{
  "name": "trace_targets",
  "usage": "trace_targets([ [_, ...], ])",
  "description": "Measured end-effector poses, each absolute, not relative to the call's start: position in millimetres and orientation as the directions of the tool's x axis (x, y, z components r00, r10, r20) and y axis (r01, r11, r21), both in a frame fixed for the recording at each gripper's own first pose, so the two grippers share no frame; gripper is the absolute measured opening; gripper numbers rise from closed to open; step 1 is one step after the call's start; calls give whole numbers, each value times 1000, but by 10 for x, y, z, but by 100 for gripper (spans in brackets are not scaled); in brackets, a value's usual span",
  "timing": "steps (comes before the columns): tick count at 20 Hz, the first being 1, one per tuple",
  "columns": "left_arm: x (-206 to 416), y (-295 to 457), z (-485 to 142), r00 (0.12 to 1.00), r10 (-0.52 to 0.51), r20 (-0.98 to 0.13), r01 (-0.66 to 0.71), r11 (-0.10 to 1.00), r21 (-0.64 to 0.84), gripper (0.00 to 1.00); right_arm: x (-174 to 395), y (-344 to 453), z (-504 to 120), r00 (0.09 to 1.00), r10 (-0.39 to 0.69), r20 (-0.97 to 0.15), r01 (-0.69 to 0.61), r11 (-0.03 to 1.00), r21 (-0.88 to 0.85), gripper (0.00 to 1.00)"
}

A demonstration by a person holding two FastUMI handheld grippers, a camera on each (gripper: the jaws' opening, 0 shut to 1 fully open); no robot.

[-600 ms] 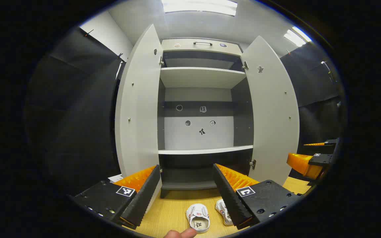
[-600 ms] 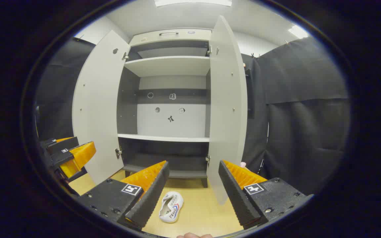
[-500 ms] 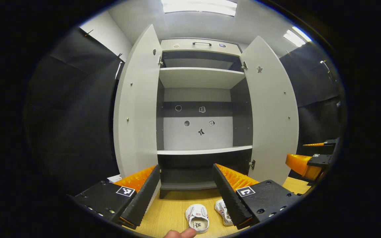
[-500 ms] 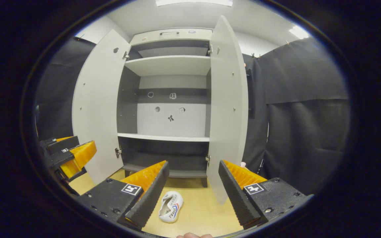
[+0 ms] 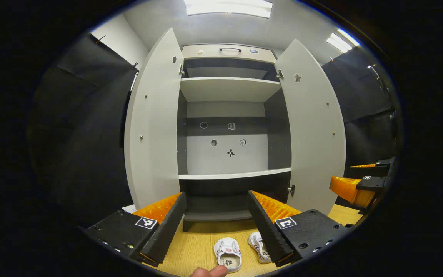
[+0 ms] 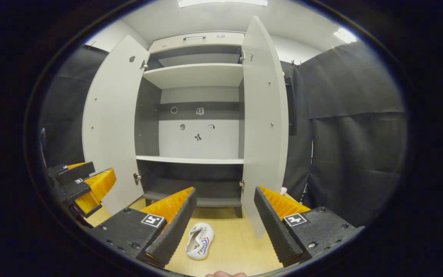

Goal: Grab one shoe with the right hand and put it into the shoe cabinet, grab the other shoe with the left hand and put it into the shoe cabinet; then close the right door with the right hand and the left door with the left hand.

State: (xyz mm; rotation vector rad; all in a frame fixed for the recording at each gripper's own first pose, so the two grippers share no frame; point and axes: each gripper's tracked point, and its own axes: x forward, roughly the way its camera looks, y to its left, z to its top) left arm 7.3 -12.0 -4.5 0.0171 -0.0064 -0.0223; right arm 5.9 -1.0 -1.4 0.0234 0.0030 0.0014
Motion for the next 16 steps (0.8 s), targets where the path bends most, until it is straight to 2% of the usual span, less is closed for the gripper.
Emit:
trace_targets([
  [4,78,-170,-22,999,-33,17,33,999,13,95,67,-29,-18,1000,-4,1,4,1000,18,98],
  [5,75,-173,-19,999,-33,18,32,999,17,95,60,-26,-25,1000,-3,0,3,1000,21,94],
  [6,66,-170,-10,999,-30,20,30,999,20,95,52,-23,-23,1000,-1,1,1,1000,24,98],
  [14,54,-143,48,999,-20,36,20,1000,20,95,35,-34,-31,1000,-2,3,2,1000,26,98],
  [15,45,-134,47,999,-18,37,17,1000,20,95,38,-39,-44,1000,-2,1,2,1000,26,94],
  [16,45,-127,49,999,-15,37,15,1000,20,95,39,-36,-55,1000,-1,-2,1,1000,26,98],
])
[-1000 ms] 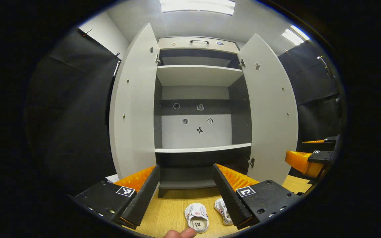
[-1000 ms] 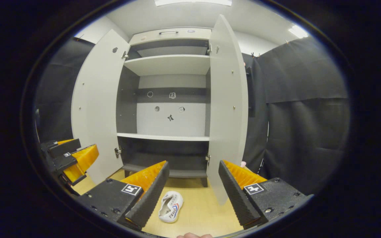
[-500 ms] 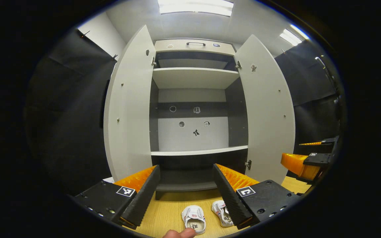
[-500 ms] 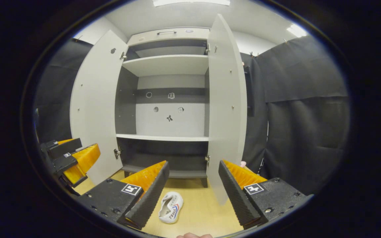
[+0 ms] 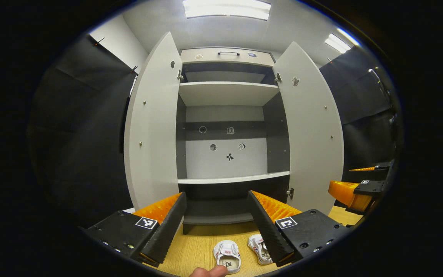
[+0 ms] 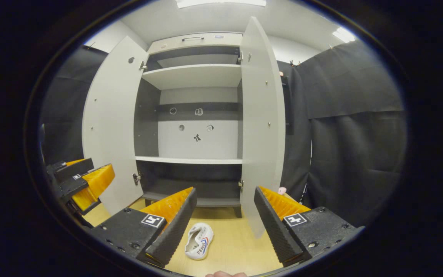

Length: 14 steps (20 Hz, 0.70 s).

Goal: Grab one shoe with the right hand and put it into the shoe cabinet, grab the other shoe with the left hand and put it into the shoe cabinet; then close the right door with the right hand and the left door with the left hand.

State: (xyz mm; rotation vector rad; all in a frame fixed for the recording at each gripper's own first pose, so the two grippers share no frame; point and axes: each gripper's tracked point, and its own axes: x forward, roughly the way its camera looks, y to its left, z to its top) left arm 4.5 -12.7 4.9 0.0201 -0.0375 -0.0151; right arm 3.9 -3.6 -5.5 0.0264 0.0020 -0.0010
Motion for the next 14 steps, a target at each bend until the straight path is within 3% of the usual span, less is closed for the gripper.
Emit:
trace_targets([
  [2,41,-121,50,999,-13,36,13,1000,17,95,56,-23,-86,1000,3,-10,-3,1000,26,94],
  [14,11,67,-11,1000,18,23,-19,999,35,95,391,370,-691,987,90,-136,-89,996,8,98],
])
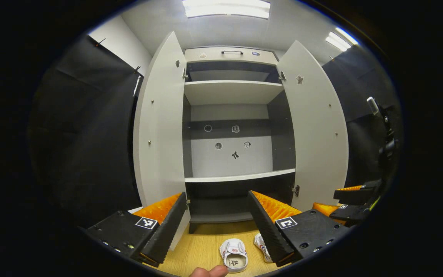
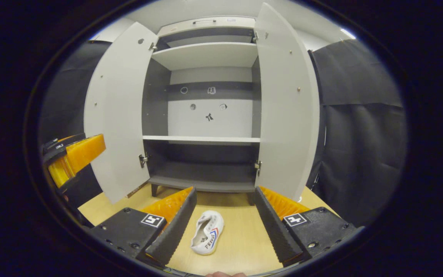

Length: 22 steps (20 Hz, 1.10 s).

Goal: Grab one shoe with the right hand and put it into the shoe cabinet, grab the other shoe with the left hand and put it into the shoe cabinet; then close the right door with the right hand and the left door with the left hand.

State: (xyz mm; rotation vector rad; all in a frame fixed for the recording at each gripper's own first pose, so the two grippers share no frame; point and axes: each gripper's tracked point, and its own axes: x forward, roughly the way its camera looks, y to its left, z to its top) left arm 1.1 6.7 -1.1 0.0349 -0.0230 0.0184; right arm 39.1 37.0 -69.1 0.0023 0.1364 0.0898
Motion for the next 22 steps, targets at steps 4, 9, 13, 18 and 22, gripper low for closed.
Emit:
trace_targets([
  [4,15,143,-31,999,33,22,-34,999,34,95,453,502,-776,982,114,-152,-111,993,28,94],
  [9,29,169,-35,999,39,25,-39,999,29,95,479,461,-699,987,102,-127,-98,995,36,98],
  [13,54,112,25,999,28,37,-29,999,29,95,464,393,-580,992,88,-93,-83,995,49,94],
  [18,41,37,49,999,16,47,-17,999,27,95,474,321,-535,994,73,-77,-71,997,28,98],
  [22,19,42,47,999,18,45,-19,999,30,95,497,364,-575,993,82,-89,-78,996,41,98],
])
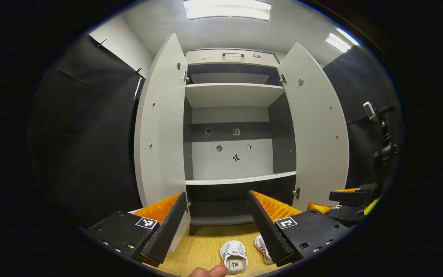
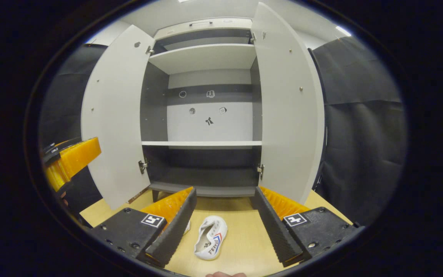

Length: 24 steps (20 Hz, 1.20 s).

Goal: Grab one shoe with the right hand and put it into the shoe cabinet, grab the other shoe with the left hand and put it into the shoe cabinet; then close the right door with the right hand and the left door with the left hand.

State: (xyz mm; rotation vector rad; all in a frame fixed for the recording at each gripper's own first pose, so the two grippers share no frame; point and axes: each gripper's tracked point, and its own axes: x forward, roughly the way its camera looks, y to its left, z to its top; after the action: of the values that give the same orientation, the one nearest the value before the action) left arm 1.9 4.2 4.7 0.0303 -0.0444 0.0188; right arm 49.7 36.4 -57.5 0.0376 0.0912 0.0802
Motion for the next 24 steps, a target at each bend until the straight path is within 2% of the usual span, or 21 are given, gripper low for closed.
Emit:
trace_targets([
  [1,13,49,48,999,18,44,-20,999,29,95,508,373,-572,993,83,-88,-80,996,43,94],
  [3,0,63,44,999,20,43,-21,999,30,95,523,407,-600,992,87,-89,-84,996,40,94],
  [4,-5,75,38,999,21,42,-22,999,30,95,539,427,-626,992,90,-93,-87,996,34,98],
  [11,-56,188,-43,999,34,24,-35,999,19,95,745,751,-1073,975,151,-162,-153,988,1,98],
  [18,-6,422,-188,998,64,-11,-64,998,23,95,964,1176,-1919,922,227,-314,-243,970,-15,98],
  [22,24,542,-285,997,78,-29,-77,997,24,95,984,1318,-2420,874,246,-419,-260,965,24,87],
  [24,50,605,-334,996,86,-39,-85,996,25,95,1013,1322,-2620,858,239,-456,-246,968,44,77],
])
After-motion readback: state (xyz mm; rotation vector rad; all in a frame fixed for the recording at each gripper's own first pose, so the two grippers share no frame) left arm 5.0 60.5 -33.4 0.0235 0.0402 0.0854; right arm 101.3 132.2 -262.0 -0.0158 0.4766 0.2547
